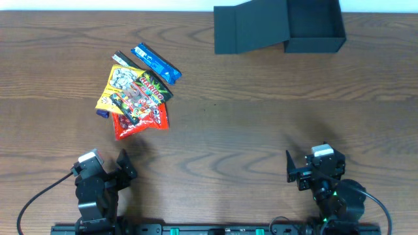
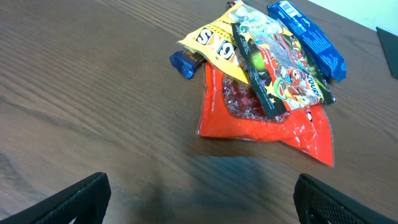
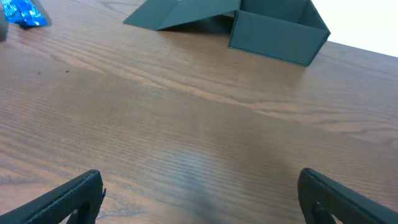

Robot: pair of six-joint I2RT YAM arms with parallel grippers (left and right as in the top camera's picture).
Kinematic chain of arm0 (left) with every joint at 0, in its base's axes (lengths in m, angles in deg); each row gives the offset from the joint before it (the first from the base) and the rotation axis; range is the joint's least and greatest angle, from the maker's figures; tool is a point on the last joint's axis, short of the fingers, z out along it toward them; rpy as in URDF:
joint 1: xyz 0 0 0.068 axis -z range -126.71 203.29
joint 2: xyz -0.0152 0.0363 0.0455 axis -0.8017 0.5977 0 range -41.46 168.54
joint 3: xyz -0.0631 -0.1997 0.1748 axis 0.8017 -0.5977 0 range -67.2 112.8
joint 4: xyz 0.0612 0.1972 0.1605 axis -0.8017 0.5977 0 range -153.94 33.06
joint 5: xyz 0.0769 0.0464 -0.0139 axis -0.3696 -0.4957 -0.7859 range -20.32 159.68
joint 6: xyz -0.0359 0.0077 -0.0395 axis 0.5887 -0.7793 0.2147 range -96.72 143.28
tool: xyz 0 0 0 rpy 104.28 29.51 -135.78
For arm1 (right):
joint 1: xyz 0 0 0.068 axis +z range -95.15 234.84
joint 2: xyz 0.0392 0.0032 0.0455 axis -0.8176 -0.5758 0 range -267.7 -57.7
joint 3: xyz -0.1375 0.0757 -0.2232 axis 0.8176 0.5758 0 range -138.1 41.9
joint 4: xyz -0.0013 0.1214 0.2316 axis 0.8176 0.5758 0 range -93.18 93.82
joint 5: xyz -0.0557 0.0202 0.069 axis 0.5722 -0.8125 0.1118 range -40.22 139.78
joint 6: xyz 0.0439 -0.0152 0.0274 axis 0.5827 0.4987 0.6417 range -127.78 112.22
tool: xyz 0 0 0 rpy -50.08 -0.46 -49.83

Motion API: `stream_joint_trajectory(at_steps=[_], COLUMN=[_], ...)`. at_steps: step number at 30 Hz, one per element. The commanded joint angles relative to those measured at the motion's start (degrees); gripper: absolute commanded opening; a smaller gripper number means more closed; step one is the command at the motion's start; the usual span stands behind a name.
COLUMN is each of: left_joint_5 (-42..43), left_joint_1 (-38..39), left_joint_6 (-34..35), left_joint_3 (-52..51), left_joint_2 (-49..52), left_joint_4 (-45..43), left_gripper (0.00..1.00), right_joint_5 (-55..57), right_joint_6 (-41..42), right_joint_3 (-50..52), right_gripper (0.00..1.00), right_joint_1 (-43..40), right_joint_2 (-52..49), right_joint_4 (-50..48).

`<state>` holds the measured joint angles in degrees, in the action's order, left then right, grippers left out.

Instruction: Pack container

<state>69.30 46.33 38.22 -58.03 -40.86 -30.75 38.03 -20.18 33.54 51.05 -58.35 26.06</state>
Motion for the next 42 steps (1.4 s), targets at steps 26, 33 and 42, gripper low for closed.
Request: stream_joint_trajectory(at_steps=[26, 33, 42], left_joint_5=[-0.15, -0.15, -0.15], left_joint_1=[0.24, 0.24, 0.24], left_joint_6=[-0.81, -0.81, -0.81], left_joint_3=[-0.52, -0.52, -0.52], left_joint_2=[-0.35, -0.35, -0.35], left_joint_4=[-0.04, -0.02, -0.02], left_gripper=[0.95, 0.95, 0.95], right_joint_5=[0.33, -2.69, -5.25], right_joint_6=[-0.52, 7.85, 43.41], right_joint_3=[0.28, 0.28, 0.28], right_gripper=[0.99, 0.99, 0.99], right_joint_1=[0.35, 0.35, 0.35], right_joint_2=[0.33, 0.33, 0.33], right_joint_4=[-0.09, -0.37, -0.11])
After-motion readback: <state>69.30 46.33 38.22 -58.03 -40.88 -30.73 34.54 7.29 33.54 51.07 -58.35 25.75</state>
